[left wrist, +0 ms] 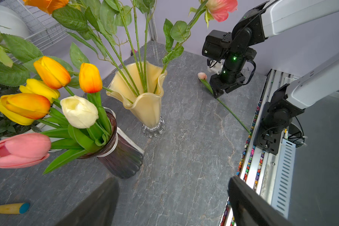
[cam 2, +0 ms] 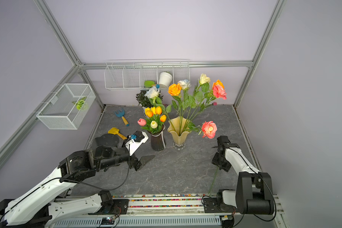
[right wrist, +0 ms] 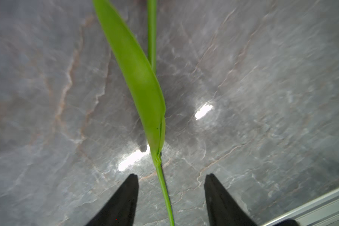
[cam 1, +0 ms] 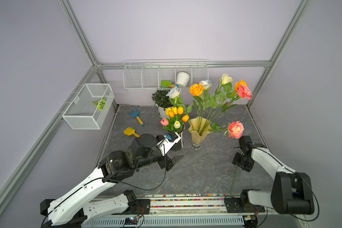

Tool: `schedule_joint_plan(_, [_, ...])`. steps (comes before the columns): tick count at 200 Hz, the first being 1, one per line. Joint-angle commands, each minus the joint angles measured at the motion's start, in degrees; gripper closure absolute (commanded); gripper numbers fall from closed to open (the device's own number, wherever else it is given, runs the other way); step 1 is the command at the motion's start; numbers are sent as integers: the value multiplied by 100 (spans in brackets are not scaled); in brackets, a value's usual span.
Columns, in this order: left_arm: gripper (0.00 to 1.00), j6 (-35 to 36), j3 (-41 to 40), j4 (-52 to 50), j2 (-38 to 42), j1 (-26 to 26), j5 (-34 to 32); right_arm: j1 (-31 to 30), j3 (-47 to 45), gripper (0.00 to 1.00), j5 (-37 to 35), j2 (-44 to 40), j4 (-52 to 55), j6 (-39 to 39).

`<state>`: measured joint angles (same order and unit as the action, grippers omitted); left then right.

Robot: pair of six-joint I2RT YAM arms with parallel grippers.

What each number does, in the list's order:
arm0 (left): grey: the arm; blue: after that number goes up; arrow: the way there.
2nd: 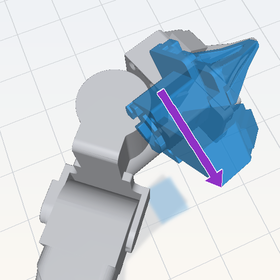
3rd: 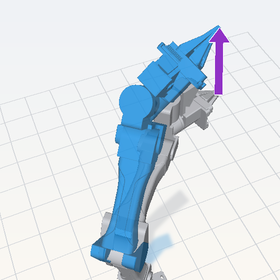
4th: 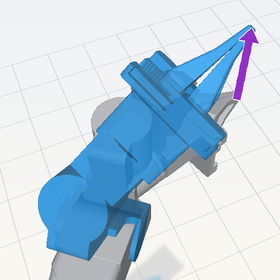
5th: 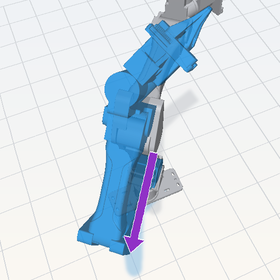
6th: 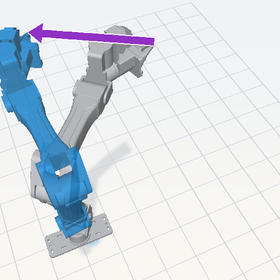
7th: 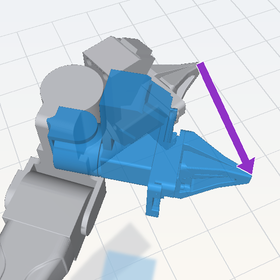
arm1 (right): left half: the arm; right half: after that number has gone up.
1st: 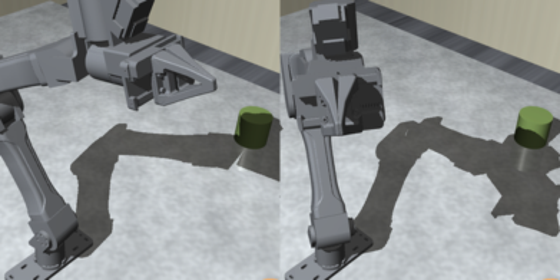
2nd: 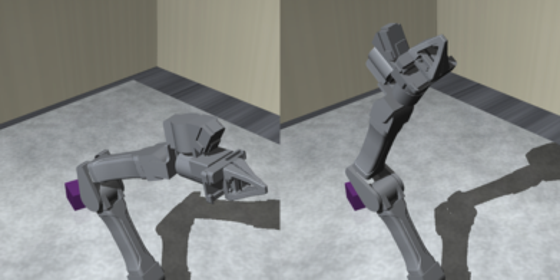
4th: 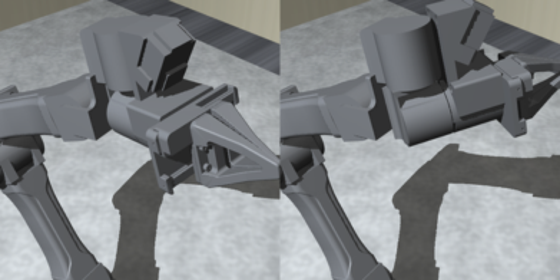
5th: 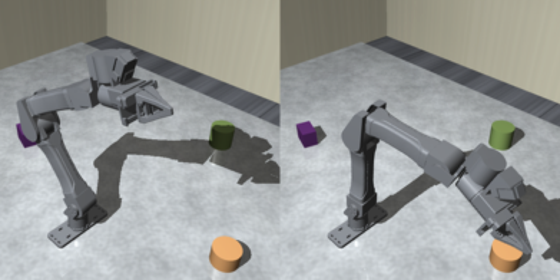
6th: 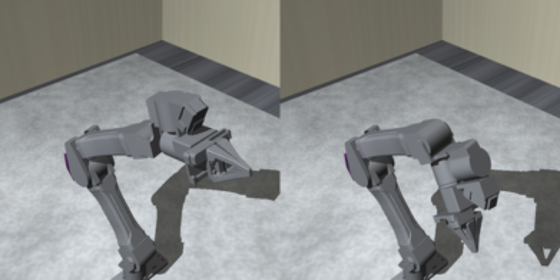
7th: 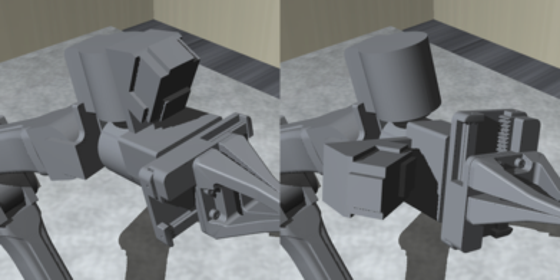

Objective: Arrange the flowers in different vases according to their variety
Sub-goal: Pick up the flower at the center of the board.

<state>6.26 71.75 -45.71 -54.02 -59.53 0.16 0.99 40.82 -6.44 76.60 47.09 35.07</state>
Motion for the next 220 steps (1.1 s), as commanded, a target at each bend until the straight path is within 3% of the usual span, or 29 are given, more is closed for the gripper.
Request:
schedule_joint_plan(1, [8,77,-64,64,-47,59,119,-129,-22,46,-2,209,-181,74])
schedule_joint_plan(97, [8,66,-104,79,-47,213,211,-187,-62,71,19,886,-801,30])
schedule_joint_plan(135, [8,45,-91,89,-64,222,252,-184,-101,100,168,996,-1003,51])
schedule_joint_plan(173, [8,16,-82,108,-47,222,269,-187,-116,100,58,649,-953,54])
schedule_joint_plan(220, [8,-31,-33,156,36,222,292,-179,347,100,-593,-947,-232,-61])
